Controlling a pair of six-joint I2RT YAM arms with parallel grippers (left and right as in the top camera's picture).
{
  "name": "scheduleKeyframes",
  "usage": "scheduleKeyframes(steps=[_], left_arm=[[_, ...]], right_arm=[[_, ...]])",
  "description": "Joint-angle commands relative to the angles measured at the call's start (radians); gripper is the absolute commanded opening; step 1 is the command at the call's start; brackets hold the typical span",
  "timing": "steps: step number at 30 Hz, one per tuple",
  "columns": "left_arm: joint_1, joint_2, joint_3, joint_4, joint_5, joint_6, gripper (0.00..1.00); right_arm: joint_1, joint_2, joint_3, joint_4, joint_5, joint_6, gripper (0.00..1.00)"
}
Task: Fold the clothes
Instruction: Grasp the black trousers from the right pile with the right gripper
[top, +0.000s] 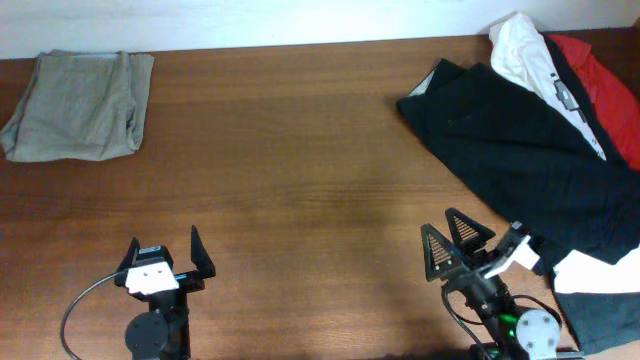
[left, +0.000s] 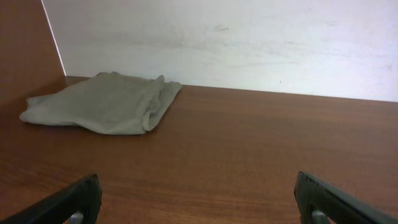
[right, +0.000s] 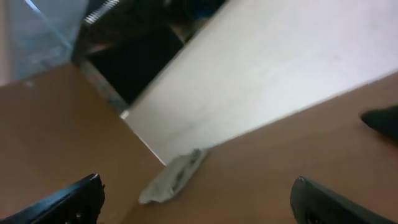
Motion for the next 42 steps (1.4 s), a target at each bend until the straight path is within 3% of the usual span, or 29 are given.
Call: scheduleKeyframes(steps=[1, 3, 6, 10, 12, 14, 19, 26, 27, 28, 30, 32, 35, 38, 42], left_arm=[[0.001, -0.009, -0.003, -0.002, 0.010, 0.023, 0.99], [0.001, -0.009, -0.003, -0.002, 0.010, 0.023, 0.99], [0.001, -0.009, -0.003, -0.002, 0.010, 0.023, 0.99], [0.001, -0.009, -0.003, -0.002, 0.010, 0.023, 0.99], [0.001, -0.009, -0.003, -0.002, 0.010, 0.023, 0.99], [0.001, -0.009, -0.003, -0.002, 0.010, 0.023, 0.99], [0.001, -0.009, -0.003, -0.002, 0.010, 0.023, 0.99], [0.001, -0.009, -0.003, -0.002, 0.010, 0.023, 0.99], [0.001, -0.009, -0.003, -0.002, 0.010, 0.023, 0.99], [0.001, -0.009, -0.003, -0.002, 0.010, 0.023, 0.99], [0.001, -0.009, -0.003, -0.002, 0.010, 0.023, 0.99], [0.001, -0.009, -0.003, -0.002, 0.010, 0.023, 0.99], [0.001, -0.009, -0.003, -0.002, 0.010, 0.023, 0.99], [0.001, -0.009, -0.003, -0.002, 0.010, 0.023, 0.99], [0.001, -0.009, -0.003, -0.002, 0.010, 0.023, 0.99]], right_arm=[[0.009, 0.020, 0.031, 0.008, 0.023, -0.017, 0.99], [0.009, 0.116, 0.091, 0.010, 0.078, -0.095, 0.98], [0.009, 0.417, 0.327, -0.018, 0.101, -0.297, 0.99], [0.009, 0.961, 0.820, -0.378, 0.126, -0.583, 0.98], [0.009, 1.249, 1.126, -0.638, 0.293, -0.611, 0.99], [0.009, 1.473, 1.328, -0.726, 0.429, -0.638, 0.99], [0.010, 1.845, 1.457, -0.705, 0.556, -0.871, 0.99], [0.077, 2.124, 1.468, -0.626, 0.629, -0.914, 0.99], [0.082, 2.134, 1.468, -0.623, 0.629, -0.914, 0.88], [0.083, 2.135, 1.468, -0.620, 0.629, -0.913, 0.69], [0.082, 2.135, 1.468, -0.616, 0.628, -0.912, 0.54], [0.082, 2.134, 1.493, -0.639, 0.629, -0.869, 0.29], [0.112, 2.117, 1.687, -0.848, 0.624, -0.807, 0.06], [0.234, 2.110, 1.858, -0.996, 0.608, -0.808, 0.04], [0.472, 2.110, 1.878, -0.949, 0.541, -0.748, 0.04]])
